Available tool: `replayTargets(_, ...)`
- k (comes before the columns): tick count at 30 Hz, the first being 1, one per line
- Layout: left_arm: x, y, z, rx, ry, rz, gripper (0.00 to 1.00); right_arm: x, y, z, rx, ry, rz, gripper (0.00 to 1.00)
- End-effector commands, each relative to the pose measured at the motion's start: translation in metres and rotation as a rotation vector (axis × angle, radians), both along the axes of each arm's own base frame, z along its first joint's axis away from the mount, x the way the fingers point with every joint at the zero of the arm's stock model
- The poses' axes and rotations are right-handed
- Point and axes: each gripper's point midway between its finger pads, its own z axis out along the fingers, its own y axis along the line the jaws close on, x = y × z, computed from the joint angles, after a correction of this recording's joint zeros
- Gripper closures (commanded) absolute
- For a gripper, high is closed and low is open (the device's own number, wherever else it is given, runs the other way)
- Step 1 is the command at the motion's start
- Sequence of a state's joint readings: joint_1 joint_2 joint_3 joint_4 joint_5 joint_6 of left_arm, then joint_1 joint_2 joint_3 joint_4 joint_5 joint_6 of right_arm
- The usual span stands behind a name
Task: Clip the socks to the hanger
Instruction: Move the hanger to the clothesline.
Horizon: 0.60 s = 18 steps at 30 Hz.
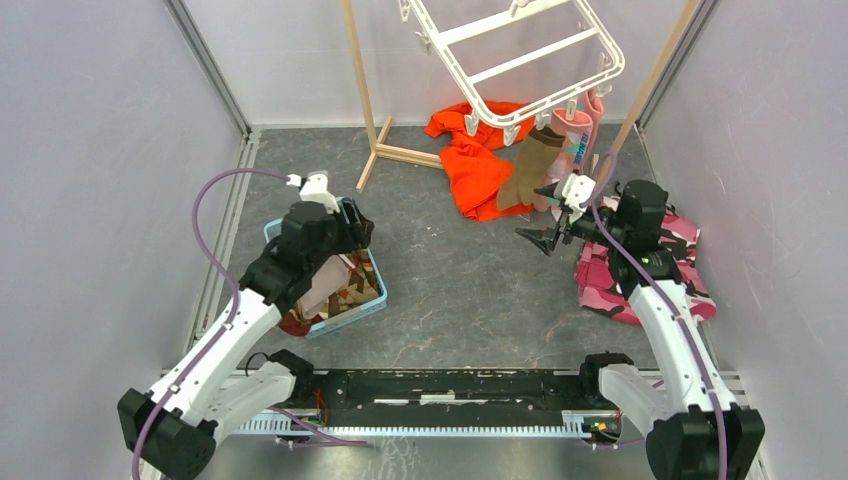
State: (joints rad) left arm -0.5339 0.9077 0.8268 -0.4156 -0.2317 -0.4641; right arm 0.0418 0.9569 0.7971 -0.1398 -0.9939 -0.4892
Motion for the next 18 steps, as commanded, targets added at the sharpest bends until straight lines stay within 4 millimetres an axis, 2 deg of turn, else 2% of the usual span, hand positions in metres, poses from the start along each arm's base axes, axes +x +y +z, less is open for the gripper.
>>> replayTargets(1,-0.017,0.015,0.012,0.163,0.029,0.126,0.33,-0.01,0.005,-0.015,-0.007,0.026,0.07,0.1)
replayTargets(7,-0.025,-0.001,0.013,0.312,0.074,0.099,0.32,0.002,-0.015,-0.007,-0.1,-0.048,-0.052,0.09)
replayTargets(11,-0.036,-0.002,0.023,0.362,0.072,0.105,0.32,0.008,-0.029,-0.002,-0.139,-0.06,-0.12,0.09)
replayTargets(12,-0.04,-0.003,0.026,0.361,0.069,0.104,0.32,0.011,-0.039,0.0,-0.14,-0.059,-0.152,0.09)
replayTargets(14,-0.044,-0.004,0.027,0.352,0.067,0.093,0.31,0.011,-0.04,0.0,-0.138,-0.055,-0.156,0.09)
replayTargets(18,-0.043,-0.003,0.015,0.374,0.059,0.095,0.3,0.009,-0.035,-0.004,-0.116,-0.03,-0.123,0.09)
